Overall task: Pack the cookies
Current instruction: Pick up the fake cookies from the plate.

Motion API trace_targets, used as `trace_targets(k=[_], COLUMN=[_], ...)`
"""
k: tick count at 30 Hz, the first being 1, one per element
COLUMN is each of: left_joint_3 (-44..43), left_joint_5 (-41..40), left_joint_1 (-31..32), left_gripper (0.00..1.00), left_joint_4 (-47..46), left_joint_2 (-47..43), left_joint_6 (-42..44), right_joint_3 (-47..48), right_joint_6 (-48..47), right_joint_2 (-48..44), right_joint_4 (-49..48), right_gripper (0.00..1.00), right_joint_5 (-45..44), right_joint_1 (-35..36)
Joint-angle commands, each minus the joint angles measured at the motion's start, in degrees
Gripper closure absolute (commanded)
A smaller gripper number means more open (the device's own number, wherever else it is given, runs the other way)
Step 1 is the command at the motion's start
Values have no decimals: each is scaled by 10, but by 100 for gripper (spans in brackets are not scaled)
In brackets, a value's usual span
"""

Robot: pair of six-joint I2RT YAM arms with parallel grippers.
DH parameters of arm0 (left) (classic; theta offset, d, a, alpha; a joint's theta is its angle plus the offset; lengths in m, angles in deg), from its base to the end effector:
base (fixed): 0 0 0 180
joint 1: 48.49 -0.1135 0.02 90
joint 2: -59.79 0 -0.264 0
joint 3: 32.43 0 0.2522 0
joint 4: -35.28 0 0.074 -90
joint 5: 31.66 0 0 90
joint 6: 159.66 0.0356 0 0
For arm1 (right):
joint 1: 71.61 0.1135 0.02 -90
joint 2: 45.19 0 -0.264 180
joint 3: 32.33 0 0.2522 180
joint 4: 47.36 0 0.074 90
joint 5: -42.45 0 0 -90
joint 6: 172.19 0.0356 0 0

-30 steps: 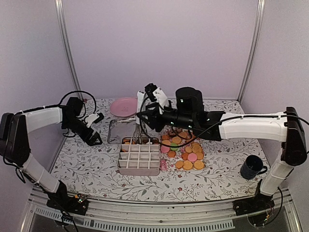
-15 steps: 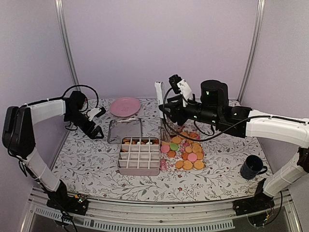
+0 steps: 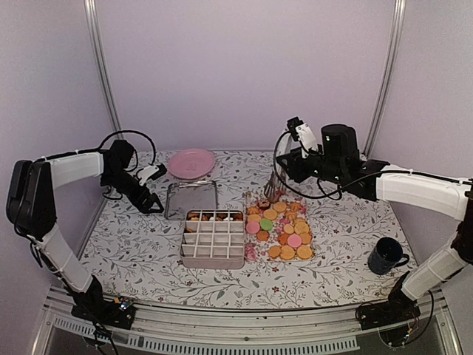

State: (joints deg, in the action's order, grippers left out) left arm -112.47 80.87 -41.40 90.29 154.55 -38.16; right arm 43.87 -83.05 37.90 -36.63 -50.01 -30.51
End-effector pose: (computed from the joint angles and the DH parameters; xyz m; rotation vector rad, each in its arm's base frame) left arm 0.3187 -0.0534 0.2122 0.9775 2.5029 -0.4213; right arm 0.2595 0.2244 0.3122 -0.6530 1.7863 0.4403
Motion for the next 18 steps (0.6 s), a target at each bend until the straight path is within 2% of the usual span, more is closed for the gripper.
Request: trace_targets(k=[1, 18], left_joint_3=[1, 0], left_joint_5=[26, 18], left_joint_1=[15, 45], left_gripper=[1, 1], left_joint_4=[-13, 13], left_joint_2=[12, 13], left_joint_6=[-8, -17], right_joint_3=[-13, -111], right_joint_6=[6, -11], right_joint_2=[16, 10], right_joint_4=[-55, -127], right_gripper=[58, 60], right_joint_5=[6, 13], right_joint_1=[-28, -94])
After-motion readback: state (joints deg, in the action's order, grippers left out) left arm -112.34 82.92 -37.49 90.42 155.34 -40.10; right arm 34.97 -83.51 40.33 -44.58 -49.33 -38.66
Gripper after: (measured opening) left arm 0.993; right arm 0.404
